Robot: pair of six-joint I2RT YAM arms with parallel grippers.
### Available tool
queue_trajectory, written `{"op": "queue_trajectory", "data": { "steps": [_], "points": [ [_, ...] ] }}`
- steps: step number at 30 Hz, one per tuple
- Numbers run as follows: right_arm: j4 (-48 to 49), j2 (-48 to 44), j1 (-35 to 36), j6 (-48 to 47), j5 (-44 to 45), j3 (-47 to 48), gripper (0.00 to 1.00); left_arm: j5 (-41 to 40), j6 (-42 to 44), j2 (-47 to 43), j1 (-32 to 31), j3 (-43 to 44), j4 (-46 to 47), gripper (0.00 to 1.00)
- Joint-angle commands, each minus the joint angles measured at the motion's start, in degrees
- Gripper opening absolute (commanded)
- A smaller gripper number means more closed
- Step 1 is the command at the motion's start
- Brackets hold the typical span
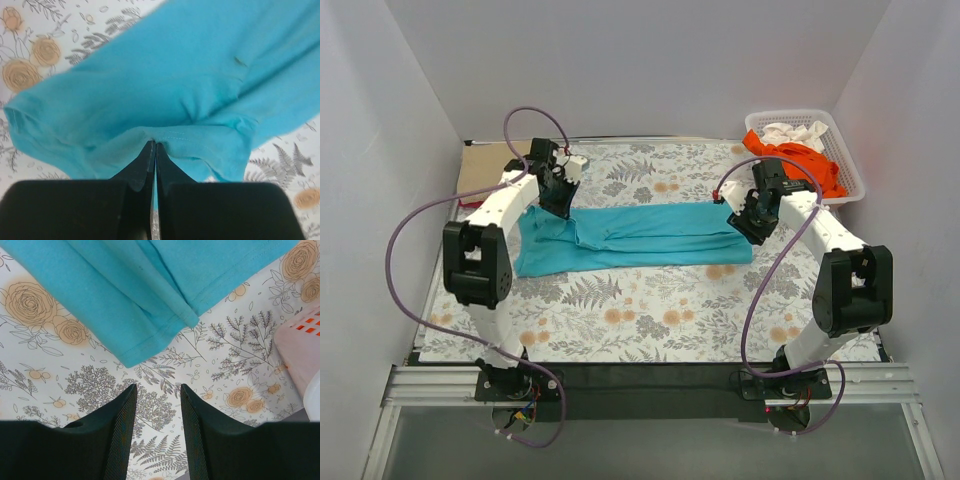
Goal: Fold and stack the t-shirts
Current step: Fold the tshirt
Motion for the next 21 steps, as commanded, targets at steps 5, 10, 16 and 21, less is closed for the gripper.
{"op": "queue_trajectory", "data": {
  "steps": [5,10,16,21],
  "points": [
    [-1.3,0.1,-0.1,-0.1,-0.4,2.7,0.41,0.7,-1.2,13.5,2.7,17.0,3.3,0.00],
    [-1.2,0.6,-0.2,-0.1,0.3,3.5,0.49,0.1,-1.2,18.8,2.8,23.6,2.9,0.00],
    [-1.0,4.6,-0.2,0.5,-0.7,5.5,0.42,-0.6,-1.1,22.3,2.8,25.3,1.6,0.00],
    [-0.6,10.6,-0.1,2.1,-3.8,8.8,0.38,-0.3,-1.5,22.3,2.9,22.8,1.1,0.21]
  ]
}}
